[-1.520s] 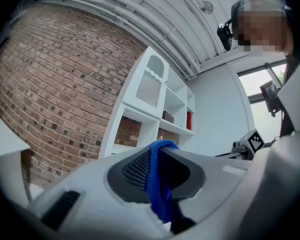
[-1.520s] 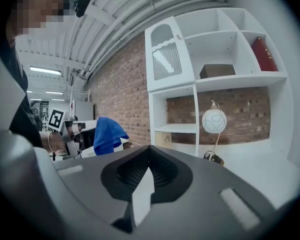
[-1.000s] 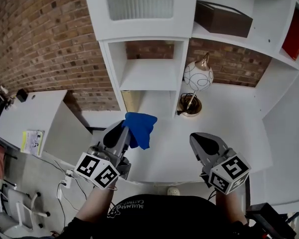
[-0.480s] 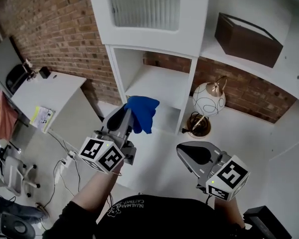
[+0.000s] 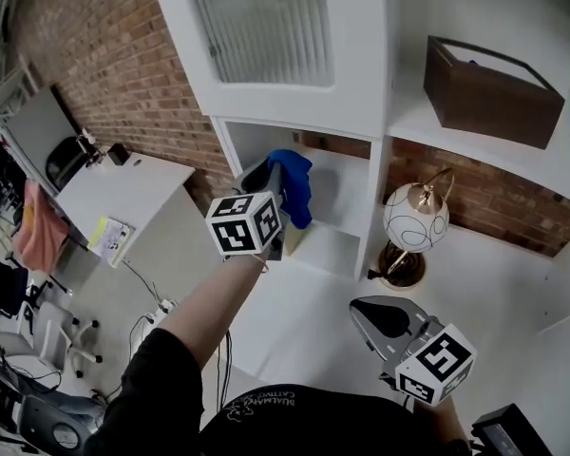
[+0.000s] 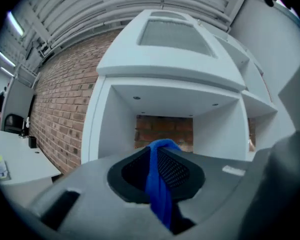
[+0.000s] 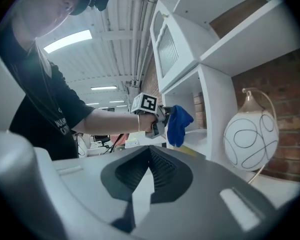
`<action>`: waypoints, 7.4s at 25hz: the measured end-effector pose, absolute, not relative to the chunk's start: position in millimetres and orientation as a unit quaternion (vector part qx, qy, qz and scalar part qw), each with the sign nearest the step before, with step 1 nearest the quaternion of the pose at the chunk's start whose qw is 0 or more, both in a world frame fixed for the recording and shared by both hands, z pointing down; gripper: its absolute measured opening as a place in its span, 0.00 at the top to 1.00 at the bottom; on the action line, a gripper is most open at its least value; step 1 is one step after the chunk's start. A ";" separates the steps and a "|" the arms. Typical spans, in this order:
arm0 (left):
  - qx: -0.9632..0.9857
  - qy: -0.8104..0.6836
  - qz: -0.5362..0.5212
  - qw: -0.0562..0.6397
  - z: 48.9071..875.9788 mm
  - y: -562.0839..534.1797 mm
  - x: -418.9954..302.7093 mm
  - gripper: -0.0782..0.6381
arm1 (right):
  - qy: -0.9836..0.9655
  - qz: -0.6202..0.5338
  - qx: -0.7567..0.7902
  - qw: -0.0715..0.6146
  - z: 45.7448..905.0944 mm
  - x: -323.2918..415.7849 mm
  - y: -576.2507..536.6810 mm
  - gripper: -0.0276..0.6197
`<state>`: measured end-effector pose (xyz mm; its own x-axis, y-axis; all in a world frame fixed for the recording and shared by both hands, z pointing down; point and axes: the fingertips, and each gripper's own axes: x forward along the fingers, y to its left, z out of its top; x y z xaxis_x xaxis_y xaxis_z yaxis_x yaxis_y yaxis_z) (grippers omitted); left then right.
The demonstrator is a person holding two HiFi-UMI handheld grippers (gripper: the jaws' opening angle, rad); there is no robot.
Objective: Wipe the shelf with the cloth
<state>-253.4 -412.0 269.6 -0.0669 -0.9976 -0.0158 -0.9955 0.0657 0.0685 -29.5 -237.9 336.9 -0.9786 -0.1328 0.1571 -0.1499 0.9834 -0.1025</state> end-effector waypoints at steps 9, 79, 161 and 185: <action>0.690 -0.722 -0.043 0.001 261.5 -489.5 -253.1 0.86 | -0.986 0.070 0.138 0.063 324.6 -6.4 -261.8 0.94; 0.695 -0.679 0.218 0.091 342.7 -518.0 -235.8 0.85 | -0.959 0.048 0.270 0.075 292.4 -4.5 -185.4 0.95; 0.659 -0.724 0.175 0.104 341.5 -473.7 -284.1 0.86 | -0.962 0.057 0.252 0.092 299.4 -25.2 -151.4 0.95; 0.716 -0.623 0.277 0.147 387.0 -469.2 -222.2 0.86 | -0.967 0.095 0.230 0.062 315.6 14.2 -157.0 0.94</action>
